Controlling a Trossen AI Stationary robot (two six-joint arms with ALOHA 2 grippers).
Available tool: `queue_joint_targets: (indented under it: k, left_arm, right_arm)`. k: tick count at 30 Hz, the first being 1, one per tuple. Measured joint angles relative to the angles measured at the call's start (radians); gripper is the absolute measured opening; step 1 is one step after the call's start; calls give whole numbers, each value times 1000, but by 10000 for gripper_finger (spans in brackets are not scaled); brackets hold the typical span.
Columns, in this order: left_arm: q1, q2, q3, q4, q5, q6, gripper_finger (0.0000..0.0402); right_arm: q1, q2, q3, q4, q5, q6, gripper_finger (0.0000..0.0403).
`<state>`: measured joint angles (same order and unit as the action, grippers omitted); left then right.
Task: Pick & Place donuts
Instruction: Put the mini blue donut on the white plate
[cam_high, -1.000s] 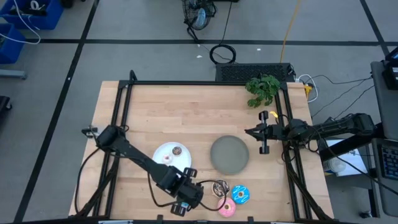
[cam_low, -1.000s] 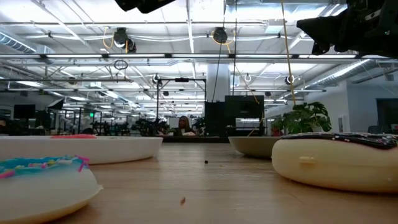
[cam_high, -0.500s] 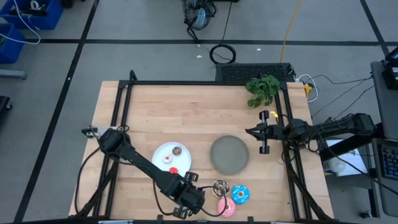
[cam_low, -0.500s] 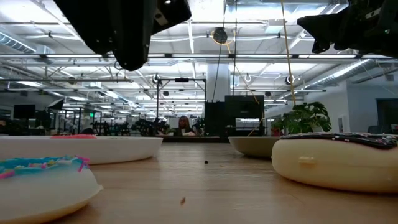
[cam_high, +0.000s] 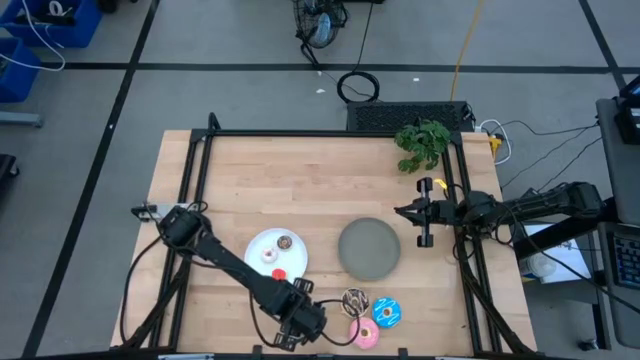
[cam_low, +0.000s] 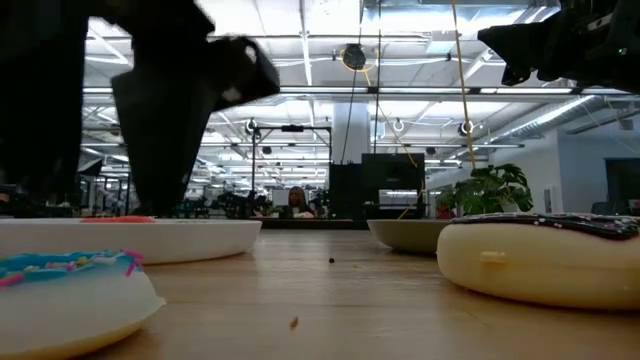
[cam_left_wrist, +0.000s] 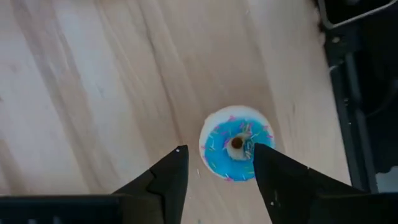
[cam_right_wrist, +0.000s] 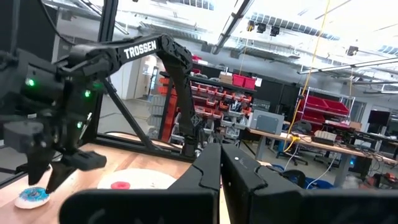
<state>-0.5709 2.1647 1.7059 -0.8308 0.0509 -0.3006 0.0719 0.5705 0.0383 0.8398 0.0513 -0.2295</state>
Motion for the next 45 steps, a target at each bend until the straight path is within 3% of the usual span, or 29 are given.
queue_joint_targets:
  k: [17, 34, 41, 45]
  left_arm:
    - [28, -2, -15, 22, 50, -16, 184]
    - [43, -4, -15, 89, 54, -184, 184]
    - [50, -5, 54, 102, 41, -230, 184]
    - [39, -5, 61, 97, 25, -180, 184]
  right_arm:
    - [0, 0, 0, 14, 0, 0, 0]
    - [0, 0, 0, 69, 3, -20, 0]
    - [0, 0, 0, 64, 0, -9, 0]
    - [0, 0, 0, 44, 0, 28, 0]
